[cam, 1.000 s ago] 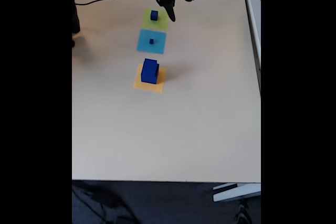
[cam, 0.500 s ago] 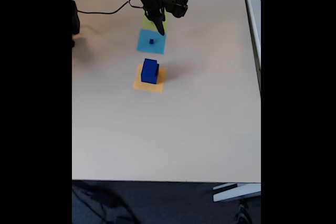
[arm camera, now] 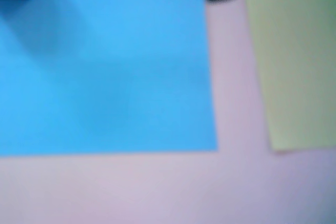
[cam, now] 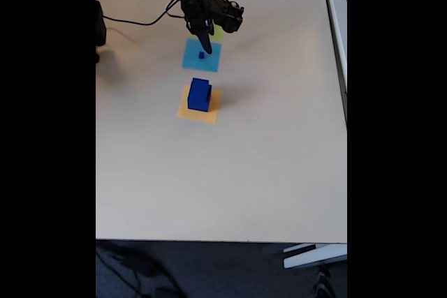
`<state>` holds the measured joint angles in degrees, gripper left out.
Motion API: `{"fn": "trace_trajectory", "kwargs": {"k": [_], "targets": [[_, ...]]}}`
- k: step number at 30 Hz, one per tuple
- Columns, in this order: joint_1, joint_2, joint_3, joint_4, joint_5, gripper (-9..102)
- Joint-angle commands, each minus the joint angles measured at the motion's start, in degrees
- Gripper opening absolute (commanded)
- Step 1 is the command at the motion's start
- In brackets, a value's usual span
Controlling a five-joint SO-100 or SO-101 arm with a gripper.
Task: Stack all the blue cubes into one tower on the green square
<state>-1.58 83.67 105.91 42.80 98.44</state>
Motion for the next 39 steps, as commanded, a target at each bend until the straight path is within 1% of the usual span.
{"fn": "trace_trajectory", "kwargs": {"k": [1,18,39], "targets": [[0.6,5.2,0.4,-1.1,-1.0,29],[2.2,7.6,6.4,-5.4,-1.8,29],[4.3,9.2,16.8,-15.1,-2.5,26]]}}
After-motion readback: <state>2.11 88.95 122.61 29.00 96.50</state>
